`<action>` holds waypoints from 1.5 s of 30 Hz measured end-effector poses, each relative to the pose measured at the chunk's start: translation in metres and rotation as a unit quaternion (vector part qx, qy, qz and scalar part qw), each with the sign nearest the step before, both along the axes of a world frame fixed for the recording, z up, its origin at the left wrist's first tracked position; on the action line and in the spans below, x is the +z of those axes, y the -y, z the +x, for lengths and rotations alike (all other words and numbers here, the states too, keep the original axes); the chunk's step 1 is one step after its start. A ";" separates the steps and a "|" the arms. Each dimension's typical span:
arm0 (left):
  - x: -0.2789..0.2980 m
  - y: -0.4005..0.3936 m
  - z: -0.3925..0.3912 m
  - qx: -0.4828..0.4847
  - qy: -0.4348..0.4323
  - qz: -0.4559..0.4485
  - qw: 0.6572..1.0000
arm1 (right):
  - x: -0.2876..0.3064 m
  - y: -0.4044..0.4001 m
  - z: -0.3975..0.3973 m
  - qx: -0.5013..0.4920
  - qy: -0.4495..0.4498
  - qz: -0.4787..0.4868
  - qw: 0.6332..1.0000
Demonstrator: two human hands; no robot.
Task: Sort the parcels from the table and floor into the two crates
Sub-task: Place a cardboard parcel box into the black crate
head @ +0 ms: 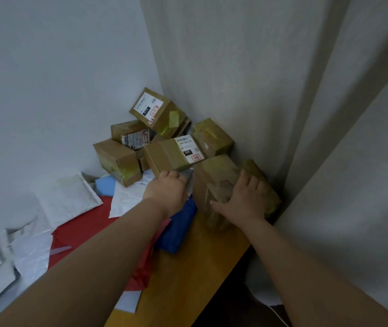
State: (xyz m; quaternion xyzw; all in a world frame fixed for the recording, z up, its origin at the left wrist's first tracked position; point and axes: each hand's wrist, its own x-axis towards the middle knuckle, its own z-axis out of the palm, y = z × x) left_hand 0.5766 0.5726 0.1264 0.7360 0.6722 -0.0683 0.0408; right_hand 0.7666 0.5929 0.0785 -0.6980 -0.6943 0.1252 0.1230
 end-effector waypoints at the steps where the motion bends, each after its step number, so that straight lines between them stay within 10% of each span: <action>1: 0.005 0.002 -0.006 0.012 0.016 0.001 1.000 | 0.004 0.003 -0.002 0.032 0.002 0.027 0.999; 7: 0.038 0.031 -0.056 0.118 0.206 0.085 0.968 | 0.041 0.042 -0.022 0.179 0.070 0.156 0.969; 16: 0.071 0.138 -0.108 0.331 0.515 -0.023 0.790 | 0.065 0.142 -0.084 0.294 0.124 0.345 0.883; 21: 0.072 0.189 -0.132 0.378 0.627 -0.096 0.674 | 0.066 0.191 -0.114 0.311 0.133 0.363 0.869; 27: 0.069 0.227 -0.150 0.374 0.672 -0.046 0.637 | 0.072 0.213 -0.126 0.343 0.132 0.303 0.880; 34: 0.064 0.279 -0.176 0.331 0.637 0.131 0.684 | 0.088 0.213 -0.139 0.161 -0.176 0.129 0.963; 39: 0.077 0.296 -0.136 0.286 0.709 0.159 0.625 | 0.102 0.228 -0.137 0.129 -0.532 -0.170 0.819; 45: 0.073 0.310 -0.073 0.272 0.743 0.132 0.598 | 0.099 0.237 -0.084 0.153 -0.620 -0.219 0.737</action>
